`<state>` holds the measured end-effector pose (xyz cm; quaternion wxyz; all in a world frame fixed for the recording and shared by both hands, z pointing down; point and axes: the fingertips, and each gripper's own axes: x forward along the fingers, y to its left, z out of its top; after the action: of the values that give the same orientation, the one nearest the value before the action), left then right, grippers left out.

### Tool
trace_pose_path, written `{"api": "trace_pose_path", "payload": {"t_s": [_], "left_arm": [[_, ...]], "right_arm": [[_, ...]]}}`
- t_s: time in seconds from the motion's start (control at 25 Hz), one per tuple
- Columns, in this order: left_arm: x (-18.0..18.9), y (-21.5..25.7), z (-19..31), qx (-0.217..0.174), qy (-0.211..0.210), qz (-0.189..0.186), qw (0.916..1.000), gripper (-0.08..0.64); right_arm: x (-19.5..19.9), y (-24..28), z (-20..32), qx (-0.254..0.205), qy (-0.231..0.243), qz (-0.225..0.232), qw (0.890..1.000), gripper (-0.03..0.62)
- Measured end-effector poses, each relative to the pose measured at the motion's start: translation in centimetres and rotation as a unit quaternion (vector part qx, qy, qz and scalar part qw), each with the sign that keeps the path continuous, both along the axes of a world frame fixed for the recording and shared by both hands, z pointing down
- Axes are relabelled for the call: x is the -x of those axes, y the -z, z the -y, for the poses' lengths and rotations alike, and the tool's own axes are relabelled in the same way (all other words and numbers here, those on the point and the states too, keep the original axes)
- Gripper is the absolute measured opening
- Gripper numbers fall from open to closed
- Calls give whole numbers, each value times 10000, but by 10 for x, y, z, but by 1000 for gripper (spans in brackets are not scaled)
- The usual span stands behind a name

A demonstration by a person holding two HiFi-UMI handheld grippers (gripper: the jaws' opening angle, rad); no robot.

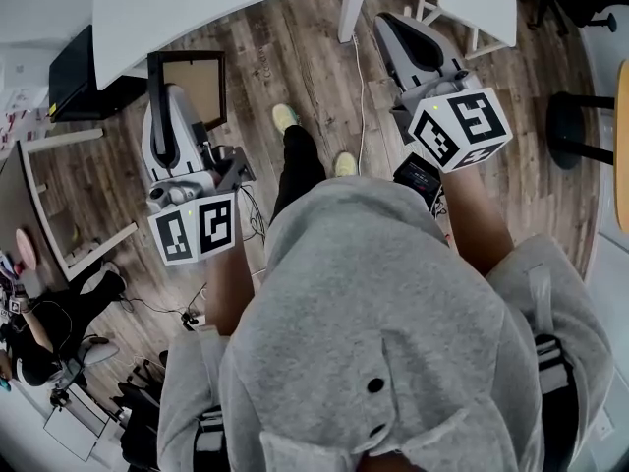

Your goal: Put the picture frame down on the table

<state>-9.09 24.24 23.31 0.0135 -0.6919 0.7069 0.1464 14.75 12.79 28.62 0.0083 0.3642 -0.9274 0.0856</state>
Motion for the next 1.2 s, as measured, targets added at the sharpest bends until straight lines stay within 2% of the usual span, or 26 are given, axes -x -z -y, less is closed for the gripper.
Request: {"api": "trace_pose_path", "payload": {"t_s": [0.48,1.2], "left_arm": [[51,-7,71,148,-69,-28,9999,40],[113,-3,164,151,-451,-144,9988,40]], "right_arm": [[56,-3,69,55,-9,-95,9999,28],[126,9,151,-68,-329,-378,9987,28]]}}
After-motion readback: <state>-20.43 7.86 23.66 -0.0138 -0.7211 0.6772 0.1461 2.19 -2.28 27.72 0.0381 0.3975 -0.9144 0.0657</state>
